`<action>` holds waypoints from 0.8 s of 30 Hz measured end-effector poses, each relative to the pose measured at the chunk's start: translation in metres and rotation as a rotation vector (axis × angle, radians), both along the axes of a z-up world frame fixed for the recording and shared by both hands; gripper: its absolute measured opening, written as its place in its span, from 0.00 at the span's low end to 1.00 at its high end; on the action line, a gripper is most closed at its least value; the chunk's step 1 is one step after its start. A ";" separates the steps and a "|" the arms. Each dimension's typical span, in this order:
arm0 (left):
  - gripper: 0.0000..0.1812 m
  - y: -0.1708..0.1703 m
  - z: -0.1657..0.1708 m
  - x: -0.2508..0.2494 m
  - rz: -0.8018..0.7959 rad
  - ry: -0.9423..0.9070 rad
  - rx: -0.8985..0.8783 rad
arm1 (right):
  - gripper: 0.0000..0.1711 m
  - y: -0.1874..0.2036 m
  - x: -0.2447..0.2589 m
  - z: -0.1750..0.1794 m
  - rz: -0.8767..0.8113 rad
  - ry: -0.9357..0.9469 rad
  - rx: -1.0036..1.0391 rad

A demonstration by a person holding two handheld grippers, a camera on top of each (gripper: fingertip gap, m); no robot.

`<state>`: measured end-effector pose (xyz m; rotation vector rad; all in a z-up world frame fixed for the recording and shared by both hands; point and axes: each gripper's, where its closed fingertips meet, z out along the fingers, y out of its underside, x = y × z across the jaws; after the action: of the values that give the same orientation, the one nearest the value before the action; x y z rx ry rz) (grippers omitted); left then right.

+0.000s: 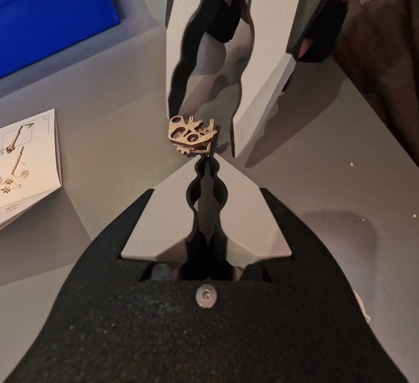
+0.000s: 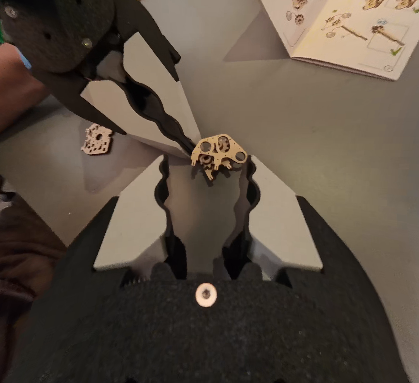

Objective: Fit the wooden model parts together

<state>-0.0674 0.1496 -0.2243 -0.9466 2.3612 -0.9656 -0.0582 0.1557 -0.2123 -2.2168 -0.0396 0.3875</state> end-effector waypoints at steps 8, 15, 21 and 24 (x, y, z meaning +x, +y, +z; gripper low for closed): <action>0.00 0.000 0.000 0.000 -0.001 -0.003 0.004 | 0.34 0.001 0.002 -0.002 0.002 -0.007 -0.014; 0.00 -0.001 0.000 0.000 -0.005 -0.008 0.009 | 0.28 0.002 0.008 0.000 0.020 -0.113 -0.017; 0.00 -0.001 0.000 -0.001 -0.006 -0.008 0.009 | 0.34 0.001 0.006 0.003 0.082 -0.206 -0.020; 0.00 -0.001 0.000 -0.001 -0.008 -0.009 0.010 | 0.35 0.001 0.005 0.001 0.121 -0.258 -0.043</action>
<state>-0.0681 0.1488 -0.2243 -0.9284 2.3614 -0.9586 -0.0530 0.1567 -0.2116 -2.3011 -0.3081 0.1664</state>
